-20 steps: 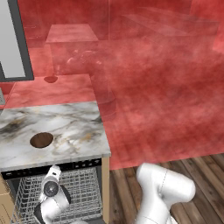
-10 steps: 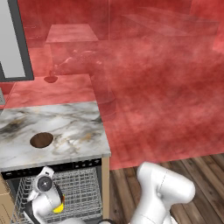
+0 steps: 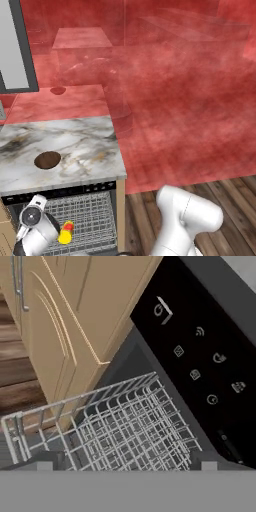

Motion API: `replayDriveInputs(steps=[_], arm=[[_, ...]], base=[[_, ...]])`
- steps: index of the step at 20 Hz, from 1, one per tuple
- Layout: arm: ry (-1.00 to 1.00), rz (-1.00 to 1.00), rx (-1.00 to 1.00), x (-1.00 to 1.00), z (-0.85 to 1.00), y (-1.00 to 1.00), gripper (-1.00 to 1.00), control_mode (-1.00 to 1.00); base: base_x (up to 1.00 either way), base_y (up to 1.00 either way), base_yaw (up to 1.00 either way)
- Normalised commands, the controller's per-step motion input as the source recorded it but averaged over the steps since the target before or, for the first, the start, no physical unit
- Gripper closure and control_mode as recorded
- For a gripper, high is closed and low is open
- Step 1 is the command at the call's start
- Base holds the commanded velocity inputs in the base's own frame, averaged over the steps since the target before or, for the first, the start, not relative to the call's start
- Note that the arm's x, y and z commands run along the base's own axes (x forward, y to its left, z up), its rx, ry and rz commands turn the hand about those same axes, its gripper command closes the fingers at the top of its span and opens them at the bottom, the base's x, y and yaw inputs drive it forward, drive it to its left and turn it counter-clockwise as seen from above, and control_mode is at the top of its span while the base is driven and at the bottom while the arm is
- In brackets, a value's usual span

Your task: Pick up the cup and bowl from the counter, place them in the dishwasher, and close the dishwasher door.

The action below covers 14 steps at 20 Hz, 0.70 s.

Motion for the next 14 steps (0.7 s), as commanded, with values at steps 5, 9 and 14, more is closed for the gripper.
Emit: replayDriveInputs(steps=[5,9,14], arm=[[0.0,0.0,-0.17,-0.45,0.56,0.19,-1.0,-1.0],[0.0,0.0,-0.04,-0.42,0.31,0.03,-1.0,-1.0],[0.0,0.0,-0.01,-0.39,0.11,-0.2,-1.0,-1.0]], base=[[0.0,0.0,0.0],[0.0,0.0,0.0],[0.0,0.0,0.0]])
